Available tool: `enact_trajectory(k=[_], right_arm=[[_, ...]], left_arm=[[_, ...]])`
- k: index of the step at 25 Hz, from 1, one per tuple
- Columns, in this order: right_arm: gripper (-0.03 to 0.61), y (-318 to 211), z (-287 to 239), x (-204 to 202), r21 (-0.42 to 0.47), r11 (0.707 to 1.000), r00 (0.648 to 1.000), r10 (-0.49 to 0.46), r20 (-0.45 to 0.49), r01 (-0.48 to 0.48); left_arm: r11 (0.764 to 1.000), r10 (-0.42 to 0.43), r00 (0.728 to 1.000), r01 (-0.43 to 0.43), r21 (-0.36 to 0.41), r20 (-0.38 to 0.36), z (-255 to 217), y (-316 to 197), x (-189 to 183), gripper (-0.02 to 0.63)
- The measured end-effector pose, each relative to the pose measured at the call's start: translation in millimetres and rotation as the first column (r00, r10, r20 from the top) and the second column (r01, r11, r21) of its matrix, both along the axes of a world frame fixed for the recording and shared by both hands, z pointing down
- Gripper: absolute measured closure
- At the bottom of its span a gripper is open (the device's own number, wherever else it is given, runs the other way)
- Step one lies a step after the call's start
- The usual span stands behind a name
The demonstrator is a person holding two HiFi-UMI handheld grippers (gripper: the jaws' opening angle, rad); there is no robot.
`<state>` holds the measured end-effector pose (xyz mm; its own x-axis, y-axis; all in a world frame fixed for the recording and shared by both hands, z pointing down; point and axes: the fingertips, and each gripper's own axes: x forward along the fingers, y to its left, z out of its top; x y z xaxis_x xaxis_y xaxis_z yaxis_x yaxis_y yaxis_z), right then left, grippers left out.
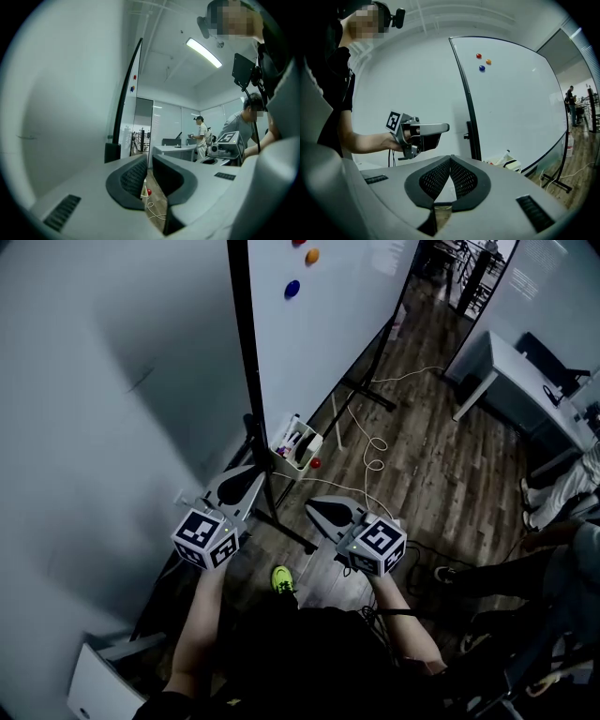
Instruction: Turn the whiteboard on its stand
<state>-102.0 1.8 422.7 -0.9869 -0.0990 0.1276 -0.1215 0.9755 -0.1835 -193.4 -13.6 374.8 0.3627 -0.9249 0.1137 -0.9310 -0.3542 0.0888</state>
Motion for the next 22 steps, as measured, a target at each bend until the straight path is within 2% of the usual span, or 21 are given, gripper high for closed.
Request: enact_trajectory(k=[7,11,22], right_arm=[[0.557,-28,3,-19,-0.004,0.999,0.999,0.051,-0.015,-0.051],[0.557,-45,1,-30,-0.004,0.996,0.996,0.086,-0.008,-0.086],[0.557,-72,-1,-46,0.007,0.989,0.989,0.149,-0.015,-0.149]], left_arm=[[0.999,0.003,1.000,-0.003,0.032,0.003,-20,-44,-25,0.524],[0.997,-0.015,0.998,0.011,0.074,0.059,-36,-69,-41,0.472],[0.989,0.034,0.992,-0.051,0.136,0.120,-69,-119,-55,0.442]])
